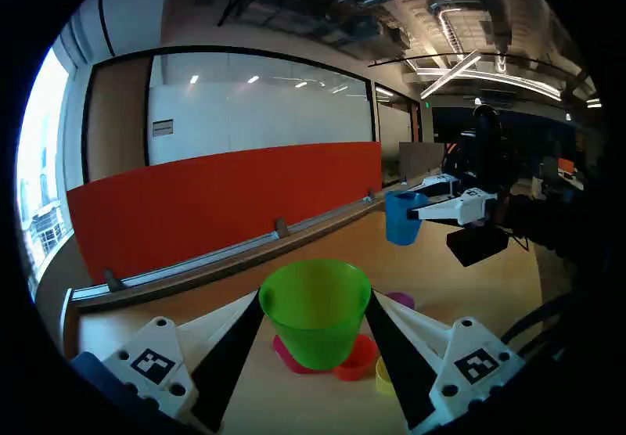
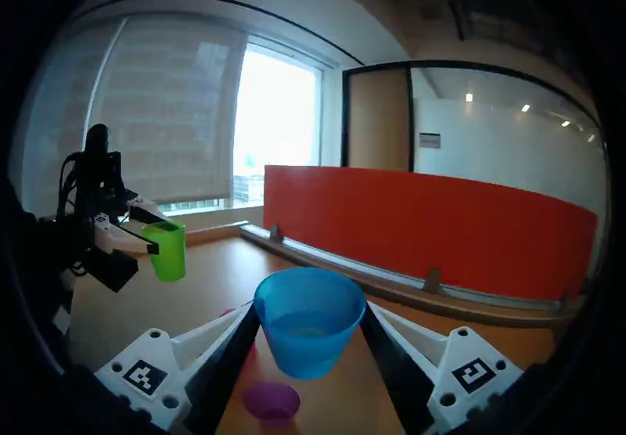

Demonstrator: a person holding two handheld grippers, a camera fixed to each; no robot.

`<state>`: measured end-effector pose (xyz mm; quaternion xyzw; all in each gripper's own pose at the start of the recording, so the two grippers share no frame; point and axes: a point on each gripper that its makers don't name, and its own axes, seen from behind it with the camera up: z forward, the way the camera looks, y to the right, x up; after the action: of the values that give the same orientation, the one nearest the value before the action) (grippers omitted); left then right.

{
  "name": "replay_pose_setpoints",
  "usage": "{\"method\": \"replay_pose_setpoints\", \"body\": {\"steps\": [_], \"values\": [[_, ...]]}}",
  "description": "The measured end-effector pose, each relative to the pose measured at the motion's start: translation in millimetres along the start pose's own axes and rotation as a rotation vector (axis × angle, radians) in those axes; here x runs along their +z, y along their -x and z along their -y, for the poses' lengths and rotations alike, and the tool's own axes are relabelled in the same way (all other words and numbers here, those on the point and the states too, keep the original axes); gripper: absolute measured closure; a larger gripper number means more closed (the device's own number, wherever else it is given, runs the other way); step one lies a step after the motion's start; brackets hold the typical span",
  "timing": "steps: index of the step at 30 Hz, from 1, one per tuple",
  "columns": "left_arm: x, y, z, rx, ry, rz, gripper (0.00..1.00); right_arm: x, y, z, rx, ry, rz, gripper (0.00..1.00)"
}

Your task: Pour water

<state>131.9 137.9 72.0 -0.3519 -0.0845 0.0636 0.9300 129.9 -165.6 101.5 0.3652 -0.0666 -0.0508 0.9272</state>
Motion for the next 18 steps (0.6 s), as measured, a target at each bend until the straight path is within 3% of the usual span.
{"method": "replay_pose_setpoints", "body": {"steps": [18], "values": [[-2.0,-2.5,-1.9,-0.007,0.001,-0.008,0.11,-5.7,-28.6,7.9,-0.023,-0.012,-0.105,0.09]]}}
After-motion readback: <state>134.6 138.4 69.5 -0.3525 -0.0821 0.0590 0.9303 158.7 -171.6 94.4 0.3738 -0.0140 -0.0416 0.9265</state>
